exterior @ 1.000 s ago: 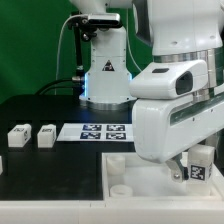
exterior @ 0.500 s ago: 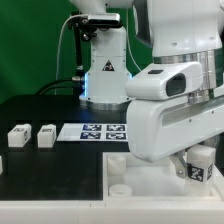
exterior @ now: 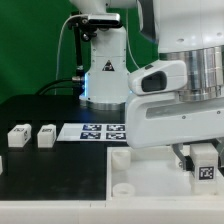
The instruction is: Assemble one leg
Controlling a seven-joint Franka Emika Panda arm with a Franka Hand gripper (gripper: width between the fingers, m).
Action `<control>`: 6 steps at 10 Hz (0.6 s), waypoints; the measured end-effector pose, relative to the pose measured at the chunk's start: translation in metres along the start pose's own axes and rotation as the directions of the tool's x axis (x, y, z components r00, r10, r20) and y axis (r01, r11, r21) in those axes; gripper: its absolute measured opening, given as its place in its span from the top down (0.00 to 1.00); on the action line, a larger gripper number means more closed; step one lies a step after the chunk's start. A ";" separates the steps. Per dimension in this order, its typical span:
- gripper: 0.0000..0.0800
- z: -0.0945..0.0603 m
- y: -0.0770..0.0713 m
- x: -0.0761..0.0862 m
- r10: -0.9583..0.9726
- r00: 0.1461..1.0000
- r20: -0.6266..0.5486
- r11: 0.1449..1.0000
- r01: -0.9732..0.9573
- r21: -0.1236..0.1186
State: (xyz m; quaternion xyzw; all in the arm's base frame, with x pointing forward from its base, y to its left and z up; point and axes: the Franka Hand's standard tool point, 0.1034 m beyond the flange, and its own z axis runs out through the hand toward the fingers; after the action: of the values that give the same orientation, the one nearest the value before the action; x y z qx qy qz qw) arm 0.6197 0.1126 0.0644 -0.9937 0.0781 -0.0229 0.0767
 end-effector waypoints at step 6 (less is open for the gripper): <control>0.61 -0.001 0.023 0.001 0.485 0.875 0.005 0.874 -0.484 -0.040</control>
Offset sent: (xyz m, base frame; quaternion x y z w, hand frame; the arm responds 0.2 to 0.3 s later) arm 0.0096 0.0077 0.0014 0.0482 0.0077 0.3503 0.9354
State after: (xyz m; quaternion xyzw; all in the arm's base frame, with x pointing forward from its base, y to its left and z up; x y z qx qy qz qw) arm 0.6171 0.0901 0.0619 -0.9439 0.3243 0.0059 0.0622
